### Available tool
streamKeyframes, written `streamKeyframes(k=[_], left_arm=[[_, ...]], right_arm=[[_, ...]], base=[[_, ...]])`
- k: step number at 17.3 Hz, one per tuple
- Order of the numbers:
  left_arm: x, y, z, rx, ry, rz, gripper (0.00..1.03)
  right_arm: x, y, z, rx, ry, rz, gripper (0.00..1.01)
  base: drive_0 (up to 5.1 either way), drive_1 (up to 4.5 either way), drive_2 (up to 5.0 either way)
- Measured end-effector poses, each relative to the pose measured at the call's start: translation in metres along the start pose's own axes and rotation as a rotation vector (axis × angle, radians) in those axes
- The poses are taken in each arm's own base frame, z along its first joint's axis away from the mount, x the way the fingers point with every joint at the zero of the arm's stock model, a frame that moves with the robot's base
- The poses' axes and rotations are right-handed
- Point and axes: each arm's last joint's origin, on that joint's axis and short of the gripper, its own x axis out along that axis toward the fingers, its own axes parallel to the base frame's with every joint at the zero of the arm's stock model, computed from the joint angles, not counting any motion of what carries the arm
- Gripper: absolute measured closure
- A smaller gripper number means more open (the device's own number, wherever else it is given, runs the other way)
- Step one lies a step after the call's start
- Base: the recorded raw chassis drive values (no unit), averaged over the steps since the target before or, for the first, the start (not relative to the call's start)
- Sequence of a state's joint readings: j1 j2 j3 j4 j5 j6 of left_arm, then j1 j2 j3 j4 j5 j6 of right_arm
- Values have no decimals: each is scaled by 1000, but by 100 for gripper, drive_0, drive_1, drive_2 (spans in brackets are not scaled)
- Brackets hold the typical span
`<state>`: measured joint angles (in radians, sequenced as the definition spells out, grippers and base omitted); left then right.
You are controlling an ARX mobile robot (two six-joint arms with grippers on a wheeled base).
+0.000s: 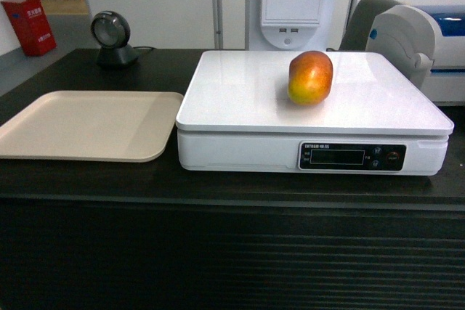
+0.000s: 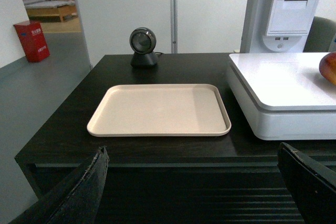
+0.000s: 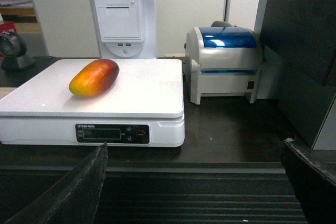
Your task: Place dark red mango on scale at checkout
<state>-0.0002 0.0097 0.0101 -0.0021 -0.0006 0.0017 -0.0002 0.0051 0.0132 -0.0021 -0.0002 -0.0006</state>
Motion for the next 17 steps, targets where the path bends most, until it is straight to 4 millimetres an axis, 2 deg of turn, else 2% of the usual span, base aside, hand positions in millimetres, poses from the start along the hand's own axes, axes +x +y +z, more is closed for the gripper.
streamKeyframes(k=[17], left_arm=[[0, 0, 0, -1, 2, 0, 5]], right_arm=[[0, 0, 0, 0, 2, 0, 3]], base=[[0, 0, 0]])
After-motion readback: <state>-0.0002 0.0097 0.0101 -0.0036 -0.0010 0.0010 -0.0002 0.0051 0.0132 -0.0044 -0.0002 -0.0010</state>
